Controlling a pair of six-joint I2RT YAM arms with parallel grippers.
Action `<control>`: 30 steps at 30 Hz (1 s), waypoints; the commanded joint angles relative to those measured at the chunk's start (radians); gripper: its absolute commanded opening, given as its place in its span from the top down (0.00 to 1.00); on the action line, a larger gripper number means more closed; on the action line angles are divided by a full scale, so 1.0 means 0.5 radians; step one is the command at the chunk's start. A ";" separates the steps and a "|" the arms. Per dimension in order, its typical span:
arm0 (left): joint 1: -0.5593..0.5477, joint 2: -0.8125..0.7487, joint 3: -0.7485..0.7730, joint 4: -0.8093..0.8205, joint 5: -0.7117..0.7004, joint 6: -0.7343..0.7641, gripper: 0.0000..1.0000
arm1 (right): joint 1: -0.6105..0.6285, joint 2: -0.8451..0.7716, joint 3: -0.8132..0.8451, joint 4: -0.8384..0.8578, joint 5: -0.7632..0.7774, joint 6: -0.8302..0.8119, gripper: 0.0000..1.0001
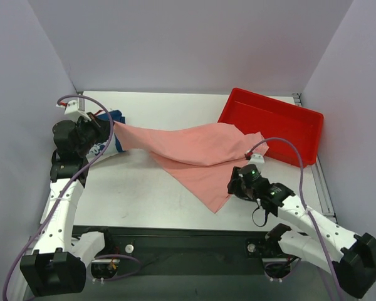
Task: Fold and stack the t-shirts
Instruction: Flatten out the tshirt
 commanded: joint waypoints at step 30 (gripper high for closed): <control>0.021 -0.021 -0.031 0.210 0.091 -0.001 1.00 | 1.031 0.886 0.077 0.132 0.280 0.558 0.52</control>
